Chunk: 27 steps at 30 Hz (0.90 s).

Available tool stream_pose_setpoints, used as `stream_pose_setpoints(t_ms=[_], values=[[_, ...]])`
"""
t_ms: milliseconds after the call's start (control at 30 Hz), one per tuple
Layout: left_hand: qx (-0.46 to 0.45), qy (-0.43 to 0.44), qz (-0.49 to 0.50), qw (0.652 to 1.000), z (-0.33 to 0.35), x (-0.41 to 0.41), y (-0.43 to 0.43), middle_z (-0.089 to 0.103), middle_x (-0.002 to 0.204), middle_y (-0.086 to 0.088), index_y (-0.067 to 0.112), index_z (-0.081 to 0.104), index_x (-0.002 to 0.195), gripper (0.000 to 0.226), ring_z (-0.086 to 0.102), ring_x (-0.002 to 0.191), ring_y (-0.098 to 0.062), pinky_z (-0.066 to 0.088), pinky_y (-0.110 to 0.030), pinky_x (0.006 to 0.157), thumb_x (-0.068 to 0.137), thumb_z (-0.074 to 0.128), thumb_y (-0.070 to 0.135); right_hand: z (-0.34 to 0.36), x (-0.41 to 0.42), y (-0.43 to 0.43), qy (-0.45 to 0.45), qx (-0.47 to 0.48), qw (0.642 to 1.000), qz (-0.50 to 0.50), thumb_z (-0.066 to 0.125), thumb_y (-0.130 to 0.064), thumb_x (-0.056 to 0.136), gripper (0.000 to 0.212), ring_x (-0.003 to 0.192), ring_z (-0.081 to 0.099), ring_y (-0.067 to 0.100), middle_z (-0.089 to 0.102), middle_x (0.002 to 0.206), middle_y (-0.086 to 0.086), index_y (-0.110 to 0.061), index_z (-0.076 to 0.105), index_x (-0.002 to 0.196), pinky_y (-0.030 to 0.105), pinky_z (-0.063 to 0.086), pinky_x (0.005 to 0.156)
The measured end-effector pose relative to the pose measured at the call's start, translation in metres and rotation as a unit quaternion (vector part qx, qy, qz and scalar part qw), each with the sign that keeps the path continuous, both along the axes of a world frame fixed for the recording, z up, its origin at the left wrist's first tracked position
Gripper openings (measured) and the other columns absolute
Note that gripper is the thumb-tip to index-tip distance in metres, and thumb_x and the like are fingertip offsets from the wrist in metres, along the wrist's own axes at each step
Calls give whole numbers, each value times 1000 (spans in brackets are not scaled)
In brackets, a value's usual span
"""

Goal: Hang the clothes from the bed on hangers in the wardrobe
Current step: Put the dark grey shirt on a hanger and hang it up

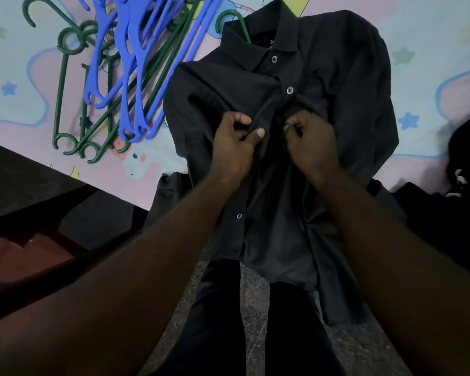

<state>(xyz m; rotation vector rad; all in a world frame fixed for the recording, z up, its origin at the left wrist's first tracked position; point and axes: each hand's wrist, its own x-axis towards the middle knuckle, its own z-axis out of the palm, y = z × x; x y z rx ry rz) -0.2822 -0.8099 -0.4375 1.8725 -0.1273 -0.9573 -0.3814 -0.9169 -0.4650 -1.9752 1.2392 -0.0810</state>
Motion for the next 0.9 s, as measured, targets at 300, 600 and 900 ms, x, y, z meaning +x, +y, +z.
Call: stream_pose_setpoints(t_ms=[300,600,900], values=[[-37,246,32,968,33,9,10,72,77,-8,4,67,90,5,70,72,-16,57,-27,67,90,66,8,61,-1,26,-102,276,950,-108,64,-13,92,12,60,58,9,66,71,3,-10,69,82,24,48,55],[-40,281,7,959,144,18,25,72,67,-5,3,67,82,10,69,63,-12,57,-23,62,90,62,0,185,11,48,-117,304,929,-178,70,-12,88,9,55,60,9,69,64,3,-5,71,81,23,49,53],[-54,95,3,994,283,22,20,72,84,-10,7,71,84,11,68,82,-22,59,-36,80,92,64,10,331,43,56,-179,251,927,-213,69,-14,86,16,75,67,28,70,85,23,2,70,86,43,58,77]])
